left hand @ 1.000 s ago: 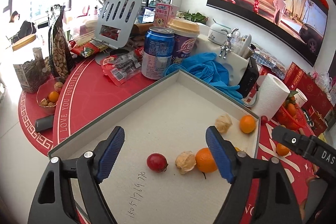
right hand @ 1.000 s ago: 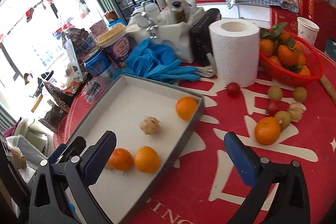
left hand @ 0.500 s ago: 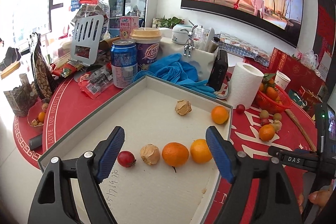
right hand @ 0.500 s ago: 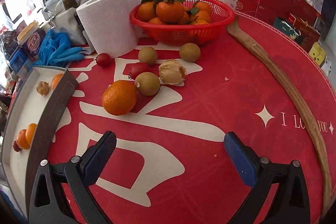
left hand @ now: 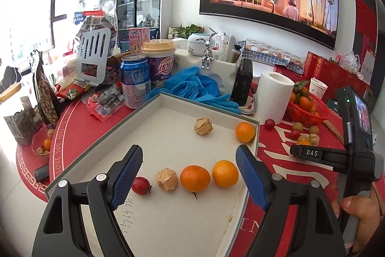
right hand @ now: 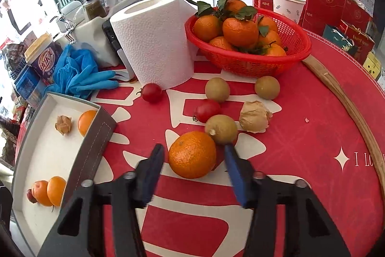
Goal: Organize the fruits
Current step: 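Withdraw both open tools from the tray back over the table fruit, then grasp an orange with the right tool while the left tool grasps a brown round fruit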
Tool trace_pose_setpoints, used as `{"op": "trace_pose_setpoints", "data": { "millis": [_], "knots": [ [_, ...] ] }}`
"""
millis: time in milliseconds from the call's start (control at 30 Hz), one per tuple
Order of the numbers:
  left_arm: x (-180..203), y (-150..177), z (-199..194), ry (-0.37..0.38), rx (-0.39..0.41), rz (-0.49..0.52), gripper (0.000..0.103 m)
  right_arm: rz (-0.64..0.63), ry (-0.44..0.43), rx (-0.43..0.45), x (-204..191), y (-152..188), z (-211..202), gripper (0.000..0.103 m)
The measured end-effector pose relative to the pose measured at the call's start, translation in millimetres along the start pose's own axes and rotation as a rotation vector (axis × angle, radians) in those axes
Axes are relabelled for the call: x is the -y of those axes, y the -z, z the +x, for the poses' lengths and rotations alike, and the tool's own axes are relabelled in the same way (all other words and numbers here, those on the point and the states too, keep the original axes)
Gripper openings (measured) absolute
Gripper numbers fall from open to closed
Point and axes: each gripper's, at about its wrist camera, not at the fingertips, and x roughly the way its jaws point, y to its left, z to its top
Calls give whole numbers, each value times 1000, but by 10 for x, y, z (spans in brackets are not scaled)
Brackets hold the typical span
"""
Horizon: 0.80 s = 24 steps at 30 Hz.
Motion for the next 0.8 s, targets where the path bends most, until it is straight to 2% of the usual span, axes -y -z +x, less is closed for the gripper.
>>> {"op": "trace_pose_setpoints", "data": {
  "millis": [67, 267, 467, 600, 800],
  "knots": [
    [45, 12, -19, 14, 8, 14, 83, 3, -21, -4, 59, 33, -29, 39],
    [345, 101, -75, 87, 24, 108, 83, -14, -12, 10, 371, 285, -267, 39],
    [857, 202, 61, 206, -100, 206, 83, 9, 19, 41, 804, 562, -525, 39],
    [1219, 82, 223, 276, -190, 235, 83, 44, 24, 74, 1084, 645, -637, 39],
    [1763, -102, 695, 268, -275, 291, 82, 94, -27, 103, 1301, 570, -747, 39]
  ]
}}
